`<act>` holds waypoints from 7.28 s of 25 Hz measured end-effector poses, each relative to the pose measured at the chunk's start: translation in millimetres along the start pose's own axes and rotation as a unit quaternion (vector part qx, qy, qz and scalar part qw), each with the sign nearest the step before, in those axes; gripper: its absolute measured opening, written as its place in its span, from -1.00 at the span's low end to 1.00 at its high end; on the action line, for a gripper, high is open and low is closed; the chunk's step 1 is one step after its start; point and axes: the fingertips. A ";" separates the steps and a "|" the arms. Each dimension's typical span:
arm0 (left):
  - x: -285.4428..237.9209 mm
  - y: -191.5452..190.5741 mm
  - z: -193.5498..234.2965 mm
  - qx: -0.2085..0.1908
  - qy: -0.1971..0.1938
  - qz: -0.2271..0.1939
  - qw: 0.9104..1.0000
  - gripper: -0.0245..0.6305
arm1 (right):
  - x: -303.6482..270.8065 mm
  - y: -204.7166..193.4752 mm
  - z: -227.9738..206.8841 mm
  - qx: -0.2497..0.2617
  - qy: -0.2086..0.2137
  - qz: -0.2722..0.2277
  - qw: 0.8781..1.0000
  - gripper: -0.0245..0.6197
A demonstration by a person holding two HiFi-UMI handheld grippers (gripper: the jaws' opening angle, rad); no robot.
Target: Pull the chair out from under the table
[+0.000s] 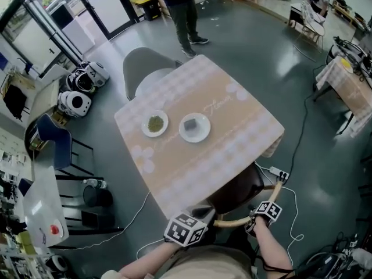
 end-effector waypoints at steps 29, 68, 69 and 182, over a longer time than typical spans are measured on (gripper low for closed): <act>10.3 -5.7 11.2 0.014 -0.004 -0.023 1.000 -0.91 | 13.5 2.2 -11.1 -0.017 -0.051 0.013 0.998 -0.50; 2.8 -34.9 20.0 -0.030 -0.071 -0.001 0.997 -0.91 | 25.9 -10.5 -27.4 -0.033 -0.059 0.006 0.998 -0.51; 0.4 -33.9 17.0 -0.033 -0.072 0.000 0.997 -0.91 | 26.2 -10.1 -27.4 -0.032 -0.057 0.007 0.998 -0.51; -70.4 -5.1 -78.0 -0.092 -0.113 0.048 0.988 -0.91 | 73.3 43.1 -115.9 -0.001 -0.055 -0.003 0.998 -0.53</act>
Point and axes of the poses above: the fingertips, and each gripper's own axes: x backward along the fingers, z to its left, y out of its top, and after that the axes turned 13 degrees about -x, right-handed
